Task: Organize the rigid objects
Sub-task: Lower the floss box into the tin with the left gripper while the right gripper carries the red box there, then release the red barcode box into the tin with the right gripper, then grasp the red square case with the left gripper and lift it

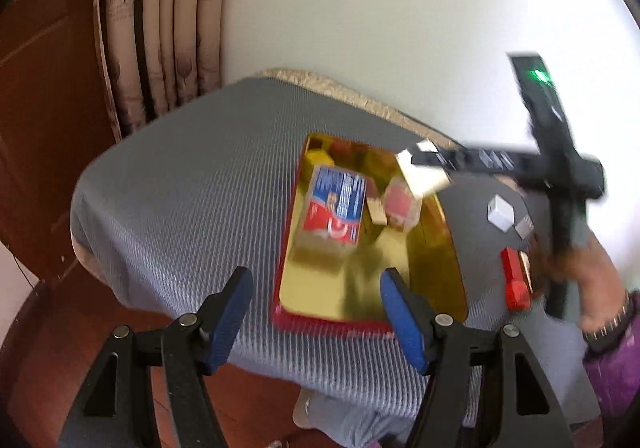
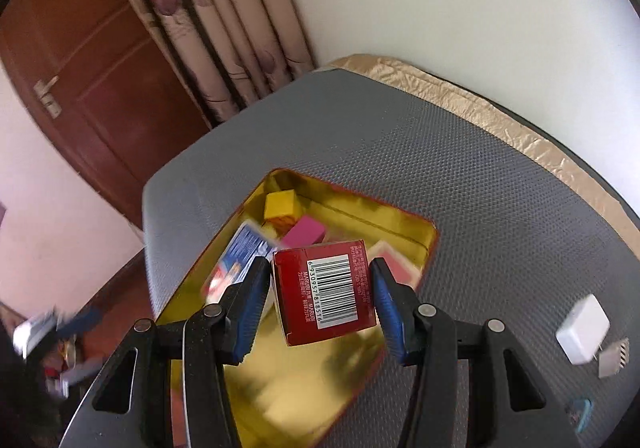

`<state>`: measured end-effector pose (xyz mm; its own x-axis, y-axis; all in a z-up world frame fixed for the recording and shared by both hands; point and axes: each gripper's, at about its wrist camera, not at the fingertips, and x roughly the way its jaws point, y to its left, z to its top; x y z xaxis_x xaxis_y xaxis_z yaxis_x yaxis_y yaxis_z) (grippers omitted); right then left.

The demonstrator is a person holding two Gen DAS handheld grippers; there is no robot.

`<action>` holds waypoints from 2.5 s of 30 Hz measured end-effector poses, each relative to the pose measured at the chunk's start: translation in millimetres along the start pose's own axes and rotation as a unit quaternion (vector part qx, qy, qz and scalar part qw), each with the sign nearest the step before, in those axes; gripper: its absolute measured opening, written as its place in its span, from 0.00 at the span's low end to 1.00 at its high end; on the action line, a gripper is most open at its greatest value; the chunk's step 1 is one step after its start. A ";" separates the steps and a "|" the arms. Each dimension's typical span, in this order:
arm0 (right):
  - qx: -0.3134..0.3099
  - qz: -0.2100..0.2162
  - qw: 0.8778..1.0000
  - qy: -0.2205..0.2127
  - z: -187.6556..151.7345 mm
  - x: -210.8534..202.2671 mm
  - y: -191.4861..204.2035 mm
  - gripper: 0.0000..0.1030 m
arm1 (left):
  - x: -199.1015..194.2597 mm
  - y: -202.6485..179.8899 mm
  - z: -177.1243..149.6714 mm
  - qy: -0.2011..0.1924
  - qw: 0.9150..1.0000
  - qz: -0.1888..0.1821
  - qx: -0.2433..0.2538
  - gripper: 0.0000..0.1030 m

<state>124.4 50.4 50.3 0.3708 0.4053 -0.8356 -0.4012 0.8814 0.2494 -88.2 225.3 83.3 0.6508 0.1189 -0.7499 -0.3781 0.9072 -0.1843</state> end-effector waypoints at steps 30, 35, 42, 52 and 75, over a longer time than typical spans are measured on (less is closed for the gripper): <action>0.087 -0.015 0.987 -0.133 -41.0 -71.7 -13.1 0.92 | 28.2 -27.3 -32.1 0.059 0.994 0.052 0.079 0.66; 0.096 -0.102 0.979 -0.150 -129.2 -131.3 -47.0 0.92 | 22.5 -47.5 -43.4 0.063 0.992 0.014 0.105 0.66; 0.135 -0.302 0.937 -0.111 -242.0 -195.2 -122.9 0.95 | 12.5 -84.9 -64.8 0.055 0.988 -0.089 0.118 0.66; 0.231 -0.347 0.904 -0.099 -335.0 -223.8 -201.5 0.96 | 44.2 -183.5 -91.5 0.152 0.957 -0.139 0.202 0.66; 0.237 -0.281 0.920 -0.136 -338.6 -234.8 -201.0 1.00 | 146.3 -296.8 -56.7 0.197 0.910 -0.170 0.322 0.66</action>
<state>-165.6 -304.1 30.6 0.6297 -0.1580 -0.7606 0.3051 0.9507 0.0551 81.9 -49.5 -7.8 0.3237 -0.2522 -0.9119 0.3479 0.9280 -0.1332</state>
